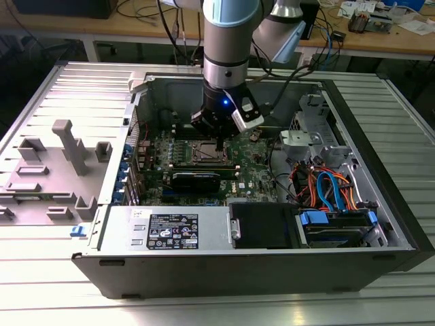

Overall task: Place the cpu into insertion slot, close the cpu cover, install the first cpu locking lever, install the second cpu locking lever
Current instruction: 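Install the second cpu locking lever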

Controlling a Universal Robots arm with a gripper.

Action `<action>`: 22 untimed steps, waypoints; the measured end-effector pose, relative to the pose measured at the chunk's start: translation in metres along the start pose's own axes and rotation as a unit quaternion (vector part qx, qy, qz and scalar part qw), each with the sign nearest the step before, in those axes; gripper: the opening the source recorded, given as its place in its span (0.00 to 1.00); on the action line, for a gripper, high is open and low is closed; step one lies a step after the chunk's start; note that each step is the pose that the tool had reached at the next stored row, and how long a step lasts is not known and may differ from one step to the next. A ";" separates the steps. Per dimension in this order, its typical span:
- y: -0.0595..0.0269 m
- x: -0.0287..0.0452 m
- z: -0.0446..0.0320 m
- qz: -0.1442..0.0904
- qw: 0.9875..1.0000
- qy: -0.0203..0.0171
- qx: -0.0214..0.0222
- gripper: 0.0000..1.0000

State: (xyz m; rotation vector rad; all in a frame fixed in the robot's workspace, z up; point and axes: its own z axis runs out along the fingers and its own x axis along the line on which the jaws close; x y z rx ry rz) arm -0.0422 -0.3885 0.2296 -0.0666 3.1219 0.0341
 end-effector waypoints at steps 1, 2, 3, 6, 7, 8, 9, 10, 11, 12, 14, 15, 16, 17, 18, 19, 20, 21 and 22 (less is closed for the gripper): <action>-0.0005 -0.0001 -0.0033 0.000 1.000 0.000 0.000 0.11; -0.0007 -0.0001 -0.0053 0.000 1.000 0.000 0.000 0.11; -0.0007 -0.0001 -0.0060 0.000 1.000 0.000 0.000 0.11; -0.0033 0.0000 -0.0063 0.000 1.000 0.000 0.000 0.11; -0.0042 0.0000 -0.0063 0.000 1.000 0.001 0.000 0.11; -0.0060 0.0001 -0.0063 0.000 1.000 0.001 0.000 0.11; -0.0073 0.0002 -0.0064 0.000 1.000 0.001 0.000 0.11; -0.0089 0.0002 -0.0064 0.000 1.000 0.001 0.000 0.11; -0.0110 0.0003 -0.0065 0.000 1.000 0.001 0.000 0.11; -0.0131 0.0004 -0.0065 0.000 1.000 0.001 0.000 0.11; -0.0204 0.0007 -0.0067 0.000 1.000 0.001 0.000 0.11; -0.0228 0.0008 -0.0067 0.000 1.000 0.001 0.000 0.11; -0.0243 0.0009 -0.0067 0.000 1.000 0.001 0.000 0.11; -0.0246 0.0010 -0.0067 0.000 1.000 0.001 0.000 0.11; -0.0246 0.0009 -0.0067 0.000 1.000 0.001 0.000 0.11; -0.0246 0.0009 -0.0067 0.000 1.000 0.001 0.000 0.11; -0.0249 0.0009 -0.0068 0.000 1.000 0.001 0.000 0.11; -0.0250 0.0009 -0.0068 0.000 1.000 0.001 0.000 0.11; -0.0250 0.0009 -0.0068 0.000 1.000 0.001 0.000 0.11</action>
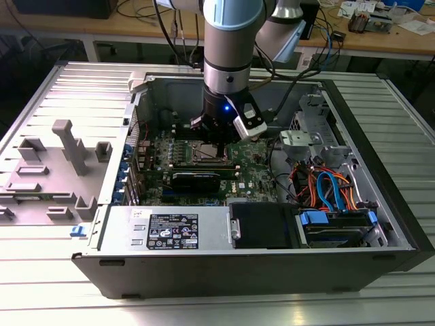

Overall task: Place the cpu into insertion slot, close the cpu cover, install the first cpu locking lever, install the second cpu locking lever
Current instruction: 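Install the second cpu locking lever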

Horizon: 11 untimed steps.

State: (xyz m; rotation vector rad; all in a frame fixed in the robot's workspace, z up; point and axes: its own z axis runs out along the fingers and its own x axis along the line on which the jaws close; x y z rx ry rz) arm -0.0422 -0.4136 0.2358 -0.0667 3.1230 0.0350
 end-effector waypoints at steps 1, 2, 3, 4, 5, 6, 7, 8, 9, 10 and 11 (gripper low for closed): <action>0.0000 0.0000 0.0000 0.000 1.000 0.000 0.000 0.11; 0.0000 0.0000 0.0000 0.000 1.000 0.000 0.000 0.11; 0.0000 0.0000 0.0000 0.000 1.000 0.000 0.000 0.11; 0.0000 0.0000 0.0000 0.000 1.000 0.000 0.000 0.11; 0.0000 0.0000 0.0000 0.000 1.000 0.000 0.000 0.11; 0.0000 0.0000 0.0000 0.000 1.000 0.000 0.000 0.11; 0.0000 0.0000 0.0000 0.000 1.000 0.000 0.000 0.11; 0.0000 0.0000 -0.0001 0.000 1.000 0.000 0.000 0.11; 0.0000 0.0000 -0.0001 0.000 1.000 0.001 0.000 0.11; 0.0000 0.0000 -0.0001 0.000 1.000 0.002 0.000 0.11; -0.0001 -0.0001 -0.0003 0.000 1.000 0.004 0.000 0.11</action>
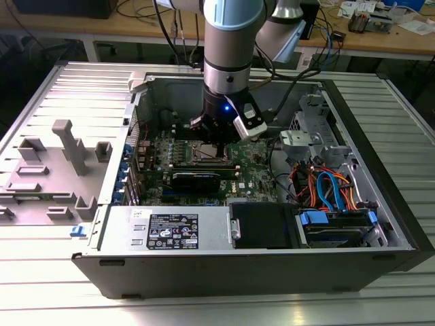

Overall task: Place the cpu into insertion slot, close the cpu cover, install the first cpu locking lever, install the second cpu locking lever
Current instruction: 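Install the second cpu locking lever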

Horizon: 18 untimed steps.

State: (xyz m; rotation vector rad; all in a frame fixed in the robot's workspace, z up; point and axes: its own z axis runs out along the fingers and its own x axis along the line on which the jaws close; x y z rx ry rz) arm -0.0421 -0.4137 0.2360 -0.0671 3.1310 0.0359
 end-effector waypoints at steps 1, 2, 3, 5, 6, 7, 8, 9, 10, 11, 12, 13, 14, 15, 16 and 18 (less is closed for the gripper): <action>0.0000 0.0001 -0.0002 0.000 1.000 0.002 0.000 0.11; 0.0001 0.0000 -0.0004 0.000 1.000 0.005 0.000 0.11; 0.0001 0.0000 -0.0006 0.000 1.000 0.009 0.000 0.11; 0.0001 0.0000 -0.0008 0.000 1.000 0.015 -0.001 0.11; 0.0000 0.0001 -0.0007 0.000 1.000 0.016 -0.001 0.11; 0.0000 0.0004 -0.0006 -0.001 1.000 0.016 -0.001 0.11; -0.0002 0.0007 -0.0006 -0.003 1.000 0.016 -0.001 0.11; -0.0009 0.0014 -0.0006 -0.005 1.000 0.017 -0.001 0.11; -0.0015 0.0021 -0.0007 -0.006 1.000 0.017 -0.001 0.11; -0.0029 0.0037 -0.0008 -0.008 1.000 0.017 -0.001 0.11; -0.0038 0.0048 -0.0008 -0.008 1.000 0.017 -0.001 0.11; -0.0050 0.0058 -0.0008 -0.009 1.000 0.017 -0.002 0.11; -0.0061 0.0081 -0.0009 -0.009 1.000 0.017 -0.002 0.11; -0.0067 0.0117 -0.0009 -0.010 1.000 0.017 -0.002 0.11; -0.0073 0.0153 -0.0009 -0.010 1.000 0.017 -0.003 0.11; -0.0085 0.0208 -0.0005 -0.011 1.000 0.017 -0.004 0.11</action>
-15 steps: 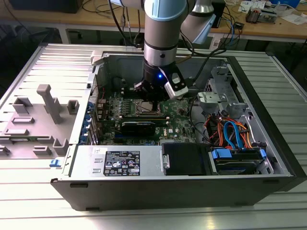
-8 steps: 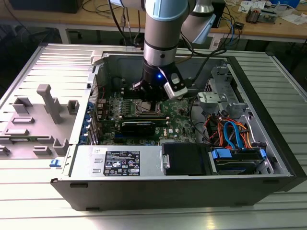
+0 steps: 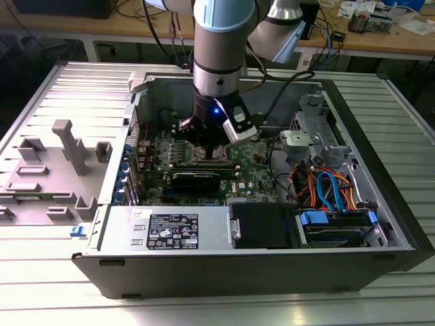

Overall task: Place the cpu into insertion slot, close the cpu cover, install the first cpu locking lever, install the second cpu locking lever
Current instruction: 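Install the second cpu locking lever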

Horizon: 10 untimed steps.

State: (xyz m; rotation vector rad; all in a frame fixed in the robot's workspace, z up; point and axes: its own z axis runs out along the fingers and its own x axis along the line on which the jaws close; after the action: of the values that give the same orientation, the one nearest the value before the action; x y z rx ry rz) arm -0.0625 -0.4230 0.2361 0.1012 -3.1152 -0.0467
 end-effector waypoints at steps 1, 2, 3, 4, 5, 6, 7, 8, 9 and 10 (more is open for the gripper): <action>-0.0003 0.0022 0.0005 0.000 1.000 0.000 0.000 0.11; -0.0004 0.0039 0.0012 0.000 1.000 0.000 0.000 0.11; -0.0003 0.0053 0.0016 0.000 1.000 0.000 0.000 0.11; -0.0003 0.0078 0.0024 -0.001 1.000 0.000 0.000 0.11; -0.0003 0.0087 0.0032 -0.002 1.000 0.000 -0.001 0.11; -0.0003 0.0089 0.0039 -0.004 1.000 0.000 -0.001 0.11; -0.0003 0.0093 0.0048 -0.006 1.000 0.000 -0.002 0.11; -0.0003 0.0098 0.0061 -0.008 1.000 0.000 -0.002 0.11; -0.0004 0.0104 0.0080 -0.013 1.000 0.000 -0.004 0.11; -0.0007 0.0107 0.0089 -0.015 1.000 0.000 -0.004 0.11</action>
State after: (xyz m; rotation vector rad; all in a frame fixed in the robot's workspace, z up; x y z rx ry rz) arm -0.0733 -0.4242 0.2275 0.1479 -3.1129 -0.0593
